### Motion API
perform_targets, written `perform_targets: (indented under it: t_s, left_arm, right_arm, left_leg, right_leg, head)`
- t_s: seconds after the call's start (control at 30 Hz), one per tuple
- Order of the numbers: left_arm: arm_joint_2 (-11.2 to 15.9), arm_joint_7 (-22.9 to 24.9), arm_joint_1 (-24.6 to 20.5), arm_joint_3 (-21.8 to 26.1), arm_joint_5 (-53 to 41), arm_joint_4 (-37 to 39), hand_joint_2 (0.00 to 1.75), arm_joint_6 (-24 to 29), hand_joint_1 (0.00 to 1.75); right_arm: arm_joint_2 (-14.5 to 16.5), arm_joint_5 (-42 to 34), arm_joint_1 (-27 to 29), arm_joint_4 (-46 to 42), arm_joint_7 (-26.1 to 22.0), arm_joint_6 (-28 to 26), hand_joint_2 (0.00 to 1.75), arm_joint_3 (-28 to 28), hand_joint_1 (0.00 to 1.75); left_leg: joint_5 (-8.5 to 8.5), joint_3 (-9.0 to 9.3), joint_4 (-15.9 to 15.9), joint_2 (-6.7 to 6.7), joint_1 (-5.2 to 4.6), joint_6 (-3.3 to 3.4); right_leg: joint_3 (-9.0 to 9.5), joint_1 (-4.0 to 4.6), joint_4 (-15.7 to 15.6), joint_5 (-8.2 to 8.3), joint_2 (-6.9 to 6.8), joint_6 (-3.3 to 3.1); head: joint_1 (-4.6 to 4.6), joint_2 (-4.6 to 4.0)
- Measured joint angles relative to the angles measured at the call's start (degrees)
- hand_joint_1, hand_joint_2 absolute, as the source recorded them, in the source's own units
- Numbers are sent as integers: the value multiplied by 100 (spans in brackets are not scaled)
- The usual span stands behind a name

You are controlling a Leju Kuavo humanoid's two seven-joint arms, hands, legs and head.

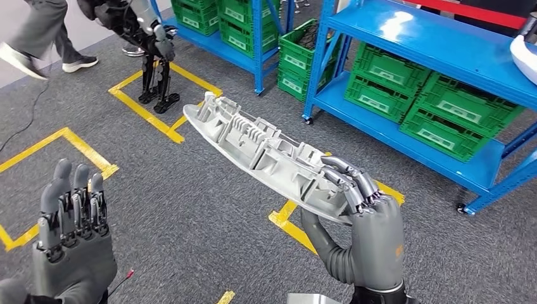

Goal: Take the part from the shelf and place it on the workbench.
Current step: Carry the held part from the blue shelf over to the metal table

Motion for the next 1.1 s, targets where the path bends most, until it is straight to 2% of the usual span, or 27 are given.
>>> perform_targets:
  t_s: [0.03,0.07,0.13,0.17,0.23,0.27,0.3,0.33,0.37,0.4,0.43,0.47,0.53,0.57,0.63,0.67,0.73,0.77,0.8,0.83,0.87,0.9,0.93,1.0,1.03,1.07,1.1]
  left_arm:
    - [-1,10,-18,-1,-19,-2,0,-1,0]
    - [-1,18,-29,-2,-35,-5,0,0,0]
    - [0,26,-22,-3,-50,-13,0,0,0]
    - [-3,27,-14,-3,-51,-16,0,0,0]
    - [-12,33,-22,-3,-56,-21,0,-2,0]
    - [-18,34,-29,-3,-60,-22,0,-4,0]
    - [-21,38,-31,-3,-62,-22,0,-5,0]
    - [-25,41,-31,-3,-64,-22,0,-7,0]
    - [-26,43,-30,-3,-66,-22,0,-8,0]
    - [-26,45,-29,-3,-68,-22,0,-8,0]
    - [-27,47,-30,-3,-72,-22,0,-8,0]
    - [-28,49,-30,-3,-77,-24,0,-8,0]
    - [-31,57,-39,-3,-96,-28,0,-8,0]
    - [-31,65,-43,-3,-109,-30,0,-8,0]
    - [-31,84,-46,-3,-136,-32,0,-7,0]
    - [-31,93,-42,-3,-147,-37,0,-4,0]
    - [-30,109,-58,-6,-160,-48,0,5,0]
    - [-29,119,-70,-8,-164,-51,0,13,0]
    - [-29,126,-84,-10,-166,-52,0,20,0]
    - [-29,132,-91,-11,-167,-52,0,26,0]
    - [-29,135,-91,-11,-167,-52,0,32,0]
    - [-29,136,-91,-12,-168,-51,0,37,0]
    - [-29,137,-92,-12,-173,-51,0,42,0]
    - [-29,137,-104,-14,-182,-50,0,55,0]
    - [-30,137,-114,-15,-188,-51,0,64,0]
    - [-31,136,-123,-16,-192,-52,0,75,0]
    - [-32,136,-129,-17,-196,-54,0,85,0]
  right_arm:
    - [-1,-5,-3,-1,1,12,175,1,175]
    - [-2,-9,-8,-1,1,20,175,1,175]
    - [-2,-17,-20,-1,3,28,175,1,175]
    - [-2,-21,-24,0,3,29,175,1,175]
    - [-2,-30,-29,0,3,33,175,1,175]
    - [-2,-36,-29,0,3,37,175,1,175]
    - [-2,-43,-30,0,3,41,175,2,175]
    - [-2,-53,-30,1,5,49,175,2,175]
    - [-3,-65,-30,2,7,58,175,3,175]
    - [-3,-76,-31,2,10,66,175,3,175]
    - [-4,-84,-35,3,12,72,175,3,175]
    - [-4,-89,-46,2,13,75,175,3,175]
    - [-4,-94,-72,1,12,82,175,3,175]
    - [-4,-99,-85,1,12,91,175,3,175]
    - [-4,-118,-104,1,12,117,175,2,175]
    - [-3,-134,-116,2,13,136,175,1,175]
    - [3,-172,-140,4,13,167,175,-1,175]
    - [6,-191,-147,5,12,184,175,-1,175]
    - [9,-207,-149,7,10,200,175,2,175]
    - [9,-222,-150,11,8,215,175,4,175]
    - [9,-235,-150,19,7,228,175,7,175]
    - [9,-246,-151,26,5,238,175,10,175]
    - [10,-259,-152,32,4,247,175,13,175]
    - [13,-285,-162,36,-3,279,175,18,175]
    - [15,-298,-172,36,-8,302,175,21,175]
    - [19,-309,-184,38,-13,323,175,23,175]
    - [25,-317,-199,42,-17,344,175,25,175]
  left_leg:
    - [-52,226,-317,105,-11,17]
    - [-116,338,-511,159,-37,62]
    - [-127,284,-600,48,-76,214]
    - [-90,239,-599,-22,-86,287]
    - [-6,194,-613,-155,-93,408]
    - [38,140,-613,-225,-109,451]
    - [83,88,-609,-304,-133,484]
    - [128,30,-606,-389,-160,507]
    - [169,-24,-602,-476,-188,523]
    - [206,-68,-597,-562,-210,530]
    - [242,-104,-594,-646,-229,534]
    - [277,-133,-593,-724,-235,534]
    - [348,-198,-590,-862,-238,503]
    - [384,-235,-592,-919,-222,475]
    - [466,-298,-614,-1039,-198,400]
    - [478,-346,-602,-1016,-205,375]
    - [300,-514,-340,-759,-227,326]
    - [109,-664,-29,-569,-216,303]
    - [-97,-820,351,-446,-191,265]
    - [-251,-959,702,-386,-156,228]
    - [-322,-1025,914,-353,-120,191]
    - [-302,-982,919,-326,-87,156]
    - [-204,-813,701,-286,-57,124]
    - [-6,-285,-58,-45,-35,87]
    - [46,-84,-348,52,-41,111]
    - [54,21,-507,117,-58,153]
    - [47,25,-535,92,-81,211]
  right_leg:
    - [-36,6,40,16,-58,44]
    - [-67,10,73,41,-117,90]
    - [-99,-13,93,89,-228,185]
    - [-134,-36,126,58,-181,226]
    - [-290,-58,481,-241,99,267]
    - [-437,-49,856,-476,269,261]
    - [-581,-33,1274,-694,372,241]
    - [-695,-11,1619,-838,424,214]
    - [-734,13,1793,-882,450,177]
    - [-663,41,1726,-818,469,128]
    - [-489,74,1443,-673,511,69]
    - [-254,110,1021,-517,624,-7]
    - [129,151,302,-340,864,-130]
    - [219,166,132,-325,939,-172]
    - [256,180,57,-283,874,-206]
    - [272,168,7,-231,802,-214]
    - [291,132,-111,-132,651,-227]
    - [283,124,-139,-103,573,-226]
    - [260,123,-144,-91,500,-231]
    - [232,121,-136,-79,419,-223]
    - [204,116,-124,-71,336,-210]
    - [179,108,-109,-64,255,-194]
    - [158,97,-91,-60,175,-172]
    - [119,89,-17,-84,40,-97]
    - [106,90,26,-104,-19,-47]
    - [95,94,62,-119,-70,3]
    - [85,93,79,-122,-123,48]
  head:
    - [-9,0]
    - [-9,0]
    - [25,0]
    - [45,0]
    - [107,0]
    - [154,0]
    - [200,0]
    - [240,0]
    - [266,0]
    - [284,0]
    - [301,0]
    - [316,0]
    - [321,0]
    - [324,0]
    - [354,0]
    - [366,0]
    - [320,0]
    - [281,0]
    - [243,0]
    - [218,0]
    - [199,0]
    - [181,0]
    - [166,0]
    - [132,0]
    - [126,0]
    - [130,0]
    - [140,0]
